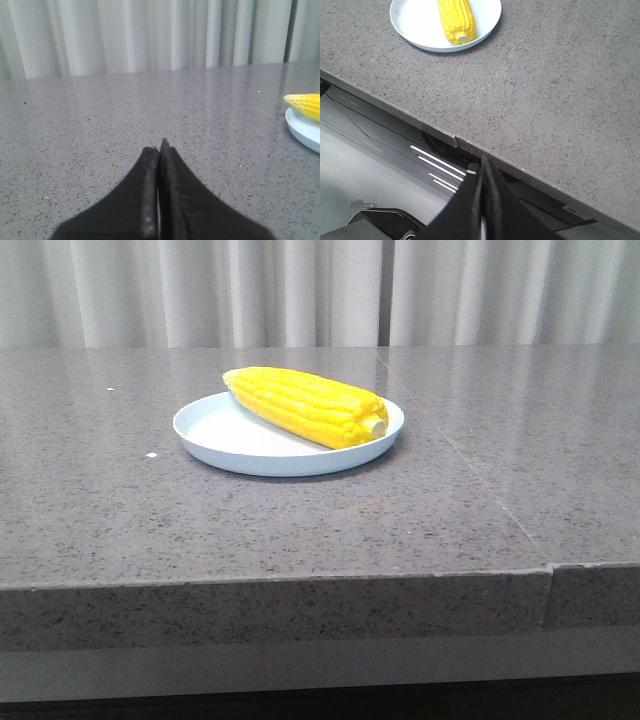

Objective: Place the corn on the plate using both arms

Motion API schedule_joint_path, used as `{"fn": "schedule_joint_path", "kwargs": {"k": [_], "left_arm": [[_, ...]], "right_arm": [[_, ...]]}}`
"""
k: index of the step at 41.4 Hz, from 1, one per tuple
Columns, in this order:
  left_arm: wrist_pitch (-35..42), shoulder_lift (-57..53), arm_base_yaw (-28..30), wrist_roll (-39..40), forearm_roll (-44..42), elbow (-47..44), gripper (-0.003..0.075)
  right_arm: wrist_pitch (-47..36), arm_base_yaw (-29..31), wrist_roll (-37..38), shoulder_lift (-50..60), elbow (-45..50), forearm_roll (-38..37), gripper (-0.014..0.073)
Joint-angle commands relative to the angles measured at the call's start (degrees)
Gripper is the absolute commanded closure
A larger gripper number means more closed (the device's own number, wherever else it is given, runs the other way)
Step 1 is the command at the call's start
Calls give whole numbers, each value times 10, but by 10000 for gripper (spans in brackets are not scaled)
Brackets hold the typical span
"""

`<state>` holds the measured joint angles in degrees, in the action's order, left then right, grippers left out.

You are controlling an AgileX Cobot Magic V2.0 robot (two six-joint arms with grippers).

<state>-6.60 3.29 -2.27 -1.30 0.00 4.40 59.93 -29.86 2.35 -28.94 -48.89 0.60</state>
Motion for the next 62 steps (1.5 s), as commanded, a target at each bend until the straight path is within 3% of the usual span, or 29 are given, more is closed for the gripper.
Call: {"fn": "schedule_joint_path", "kwargs": {"k": [1,7,16,62], "left_arm": [[91,-4,2,5,0,-10,740],[137,-29,14,5,0,-49,740],[123,-47,48,5,0,-49,740],[123,-46,28,5,0,-49,740]], "right_arm": [[-34,1,-5,-2,-13,-6,713],[-34,1,-5,-2,-13,-6,713],[-32,1,-5,-3,-13,-6,713],[-32,1,-5,-3,-13,-6,713]]}}
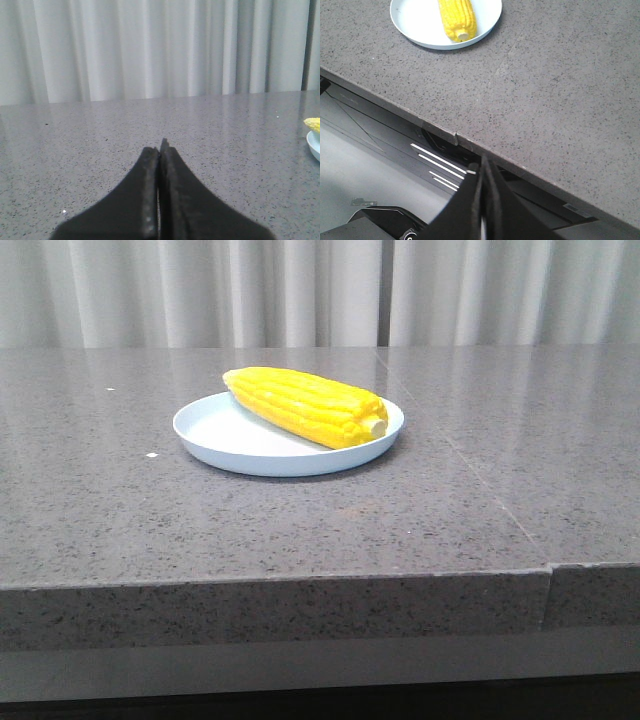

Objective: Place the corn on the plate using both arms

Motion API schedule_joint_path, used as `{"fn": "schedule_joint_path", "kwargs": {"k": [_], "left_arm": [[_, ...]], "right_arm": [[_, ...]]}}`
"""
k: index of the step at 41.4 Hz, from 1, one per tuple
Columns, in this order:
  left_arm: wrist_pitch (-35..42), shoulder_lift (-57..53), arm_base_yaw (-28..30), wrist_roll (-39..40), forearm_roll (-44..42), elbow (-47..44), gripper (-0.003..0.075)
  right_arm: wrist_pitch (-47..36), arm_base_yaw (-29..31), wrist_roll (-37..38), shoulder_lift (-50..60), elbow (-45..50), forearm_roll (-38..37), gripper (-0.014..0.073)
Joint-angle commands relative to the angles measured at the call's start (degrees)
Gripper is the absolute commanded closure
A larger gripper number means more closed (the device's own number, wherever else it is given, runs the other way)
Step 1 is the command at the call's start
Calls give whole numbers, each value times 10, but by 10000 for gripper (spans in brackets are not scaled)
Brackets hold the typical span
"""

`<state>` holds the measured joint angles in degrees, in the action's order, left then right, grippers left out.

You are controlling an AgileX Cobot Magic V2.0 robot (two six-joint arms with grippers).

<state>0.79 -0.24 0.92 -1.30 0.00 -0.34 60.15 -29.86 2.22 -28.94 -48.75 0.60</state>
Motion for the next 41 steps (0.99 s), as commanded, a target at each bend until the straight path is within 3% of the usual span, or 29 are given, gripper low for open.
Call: {"fn": "schedule_joint_path", "kwargs": {"k": [1,16,23,34,41], "left_arm": [[49,-11,-4,5,0,-2,740],[49,-11,-4,5,0,-2,740],[49,-11,-4,5,0,-2,740],[49,-11,-4,5,0,-2,740],[49,-11,-4,5,0,-2,740]], "right_arm": [[-34,1,-4,-3,-14,-6,713],[-53,25,-4,30,1,-6,713],[-178,112,-4,79,55,-2,713],[-461,234,-4,194,258,-2,713],[-556,275,-3,255,361,-2,713]]}}
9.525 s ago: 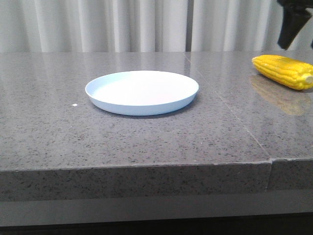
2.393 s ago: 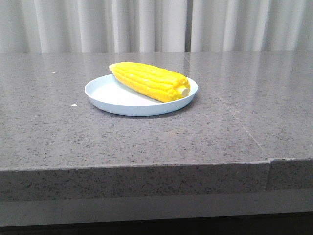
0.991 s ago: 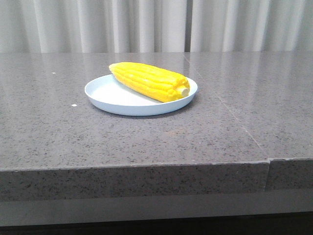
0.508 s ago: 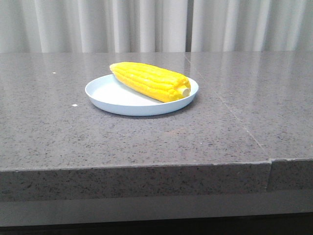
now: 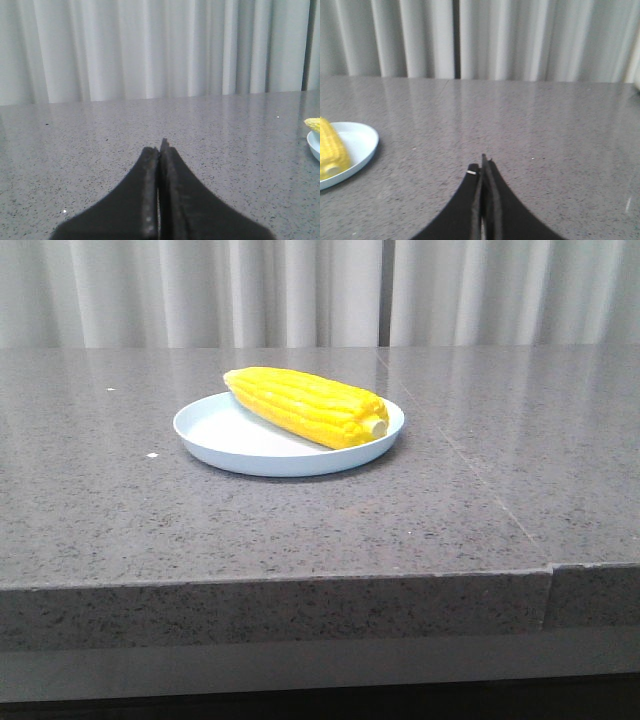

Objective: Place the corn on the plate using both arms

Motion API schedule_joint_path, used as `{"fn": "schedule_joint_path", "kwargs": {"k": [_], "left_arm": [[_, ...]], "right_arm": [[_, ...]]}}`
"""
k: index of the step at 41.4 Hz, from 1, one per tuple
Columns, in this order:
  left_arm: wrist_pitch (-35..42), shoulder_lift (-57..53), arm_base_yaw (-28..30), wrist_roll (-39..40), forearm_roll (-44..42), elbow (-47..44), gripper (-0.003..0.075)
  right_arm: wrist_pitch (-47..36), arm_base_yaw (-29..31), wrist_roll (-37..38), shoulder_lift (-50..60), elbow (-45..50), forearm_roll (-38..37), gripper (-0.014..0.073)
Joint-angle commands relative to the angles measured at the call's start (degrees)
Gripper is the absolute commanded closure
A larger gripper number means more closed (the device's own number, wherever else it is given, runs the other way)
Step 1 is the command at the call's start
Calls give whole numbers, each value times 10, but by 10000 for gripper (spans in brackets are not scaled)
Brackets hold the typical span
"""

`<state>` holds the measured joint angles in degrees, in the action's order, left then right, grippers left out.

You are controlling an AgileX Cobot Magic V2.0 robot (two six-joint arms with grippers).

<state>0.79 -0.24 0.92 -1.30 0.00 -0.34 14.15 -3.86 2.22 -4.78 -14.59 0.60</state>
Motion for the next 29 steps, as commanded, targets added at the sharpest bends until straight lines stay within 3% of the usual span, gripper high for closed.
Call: {"fn": "schedule_joint_path", "kwargs": {"k": [1,14,29], "left_arm": [[49,-11,-4,5,0,-2,740],[49,-11,-4,5,0,-2,740],[49,-11,-4,5,0,-2,740]], "right_arm": [[-105,19,-3,18,33,-2,713],[-214,22,-3,61,151,-2,713],[-208,22,-3,61,152,-2,713]]}}
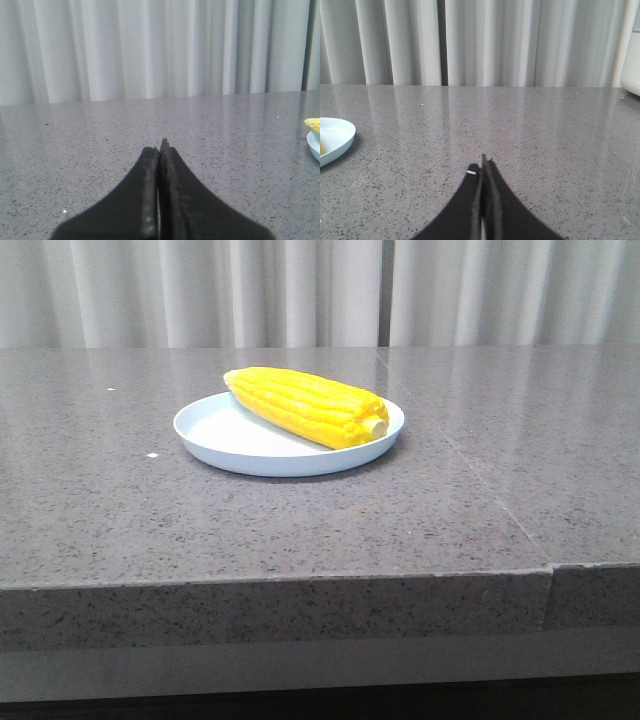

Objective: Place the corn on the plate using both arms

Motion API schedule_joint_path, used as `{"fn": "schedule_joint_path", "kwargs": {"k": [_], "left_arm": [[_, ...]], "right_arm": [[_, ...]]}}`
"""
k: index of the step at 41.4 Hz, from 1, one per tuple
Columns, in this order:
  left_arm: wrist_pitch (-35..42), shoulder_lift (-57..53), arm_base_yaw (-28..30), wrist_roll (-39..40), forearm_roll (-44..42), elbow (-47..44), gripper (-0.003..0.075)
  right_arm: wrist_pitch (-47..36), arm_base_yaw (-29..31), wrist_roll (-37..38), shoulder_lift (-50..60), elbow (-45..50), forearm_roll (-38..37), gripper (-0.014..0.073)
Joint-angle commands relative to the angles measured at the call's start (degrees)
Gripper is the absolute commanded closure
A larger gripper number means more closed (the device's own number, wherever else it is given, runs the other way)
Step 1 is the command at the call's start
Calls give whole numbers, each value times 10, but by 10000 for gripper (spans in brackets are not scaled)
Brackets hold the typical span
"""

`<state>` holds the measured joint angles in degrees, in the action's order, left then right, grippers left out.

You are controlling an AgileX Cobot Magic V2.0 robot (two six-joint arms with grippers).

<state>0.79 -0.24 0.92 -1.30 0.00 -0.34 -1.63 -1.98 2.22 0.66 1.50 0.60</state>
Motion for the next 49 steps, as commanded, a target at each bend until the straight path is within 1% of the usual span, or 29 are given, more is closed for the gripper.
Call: {"fn": "schedule_joint_path", "kwargs": {"k": [1,7,16,49], "left_arm": [[49,-11,-4,5,0,-2,740],[49,-11,-4,5,0,-2,740],[49,-11,-4,5,0,-2,740],[49,-11,-4,5,0,-2,740]], "right_arm": [[-50,3,-3,6,-9,-2,713],[-50,3,-2,6,-9,1,713],[-50,3,24,6,-9,2,713],[-50,3,24,6,-9,2,713]]}}
